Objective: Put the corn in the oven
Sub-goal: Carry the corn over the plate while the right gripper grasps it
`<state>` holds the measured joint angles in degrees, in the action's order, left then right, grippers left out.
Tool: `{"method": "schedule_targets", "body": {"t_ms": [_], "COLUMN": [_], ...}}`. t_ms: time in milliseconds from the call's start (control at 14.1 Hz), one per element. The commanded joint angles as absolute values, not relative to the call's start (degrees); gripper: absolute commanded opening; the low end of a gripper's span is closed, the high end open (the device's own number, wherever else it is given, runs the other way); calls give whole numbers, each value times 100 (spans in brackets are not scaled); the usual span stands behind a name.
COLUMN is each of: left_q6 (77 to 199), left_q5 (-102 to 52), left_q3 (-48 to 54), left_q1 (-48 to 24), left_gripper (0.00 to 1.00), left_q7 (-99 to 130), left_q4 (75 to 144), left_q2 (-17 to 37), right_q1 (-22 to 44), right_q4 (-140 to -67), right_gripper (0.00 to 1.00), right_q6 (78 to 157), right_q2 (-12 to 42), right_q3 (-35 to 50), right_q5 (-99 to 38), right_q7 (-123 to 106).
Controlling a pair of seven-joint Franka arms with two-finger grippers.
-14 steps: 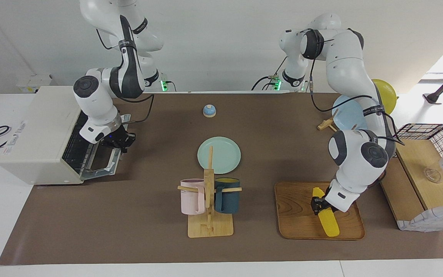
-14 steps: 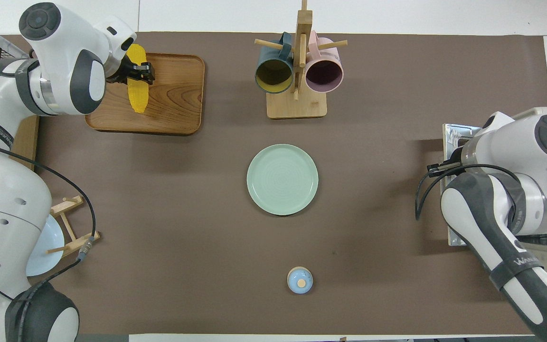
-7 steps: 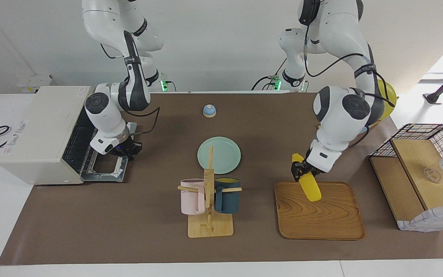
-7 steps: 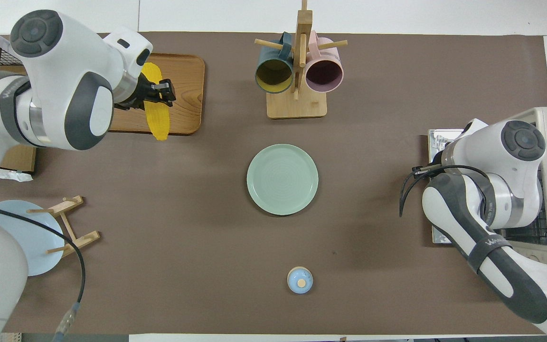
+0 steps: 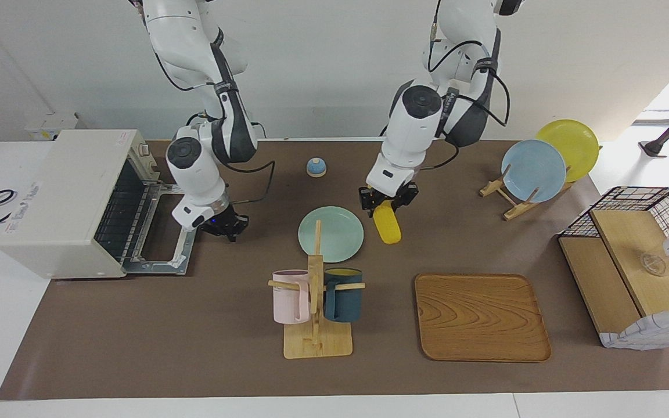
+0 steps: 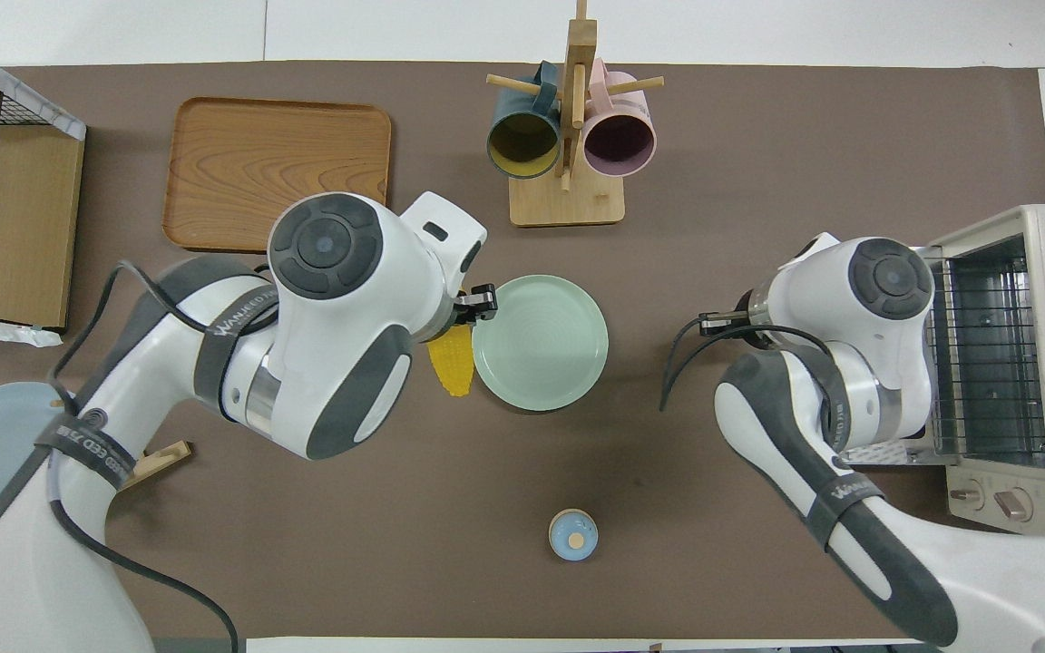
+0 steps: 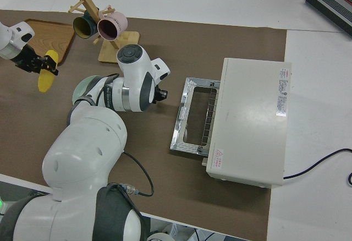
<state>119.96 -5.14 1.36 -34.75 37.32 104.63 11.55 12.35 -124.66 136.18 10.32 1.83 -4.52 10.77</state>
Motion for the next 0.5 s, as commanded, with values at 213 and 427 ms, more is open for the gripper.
{"method": "schedule_targets", "body": {"t_ms": [213,427], "left_q6": [13691,14192], "left_q5": [-677,-677], "left_q3": [18,9], "left_q1": [-4297,-4552], "left_gripper": [0,0], "left_q7": [3867,4104], "left_q4": [11285,11276], "left_q2": [1458,1853], "right_q1": [1529,1529], "right_q4": [-10868,-9846], "right_gripper": [16,27], "right_q6": [12098,11182], "right_q2": [1247,1546], "right_q3": [149,141], "right_q5": [-580,-492], "right_q7": [1563,1617]}}
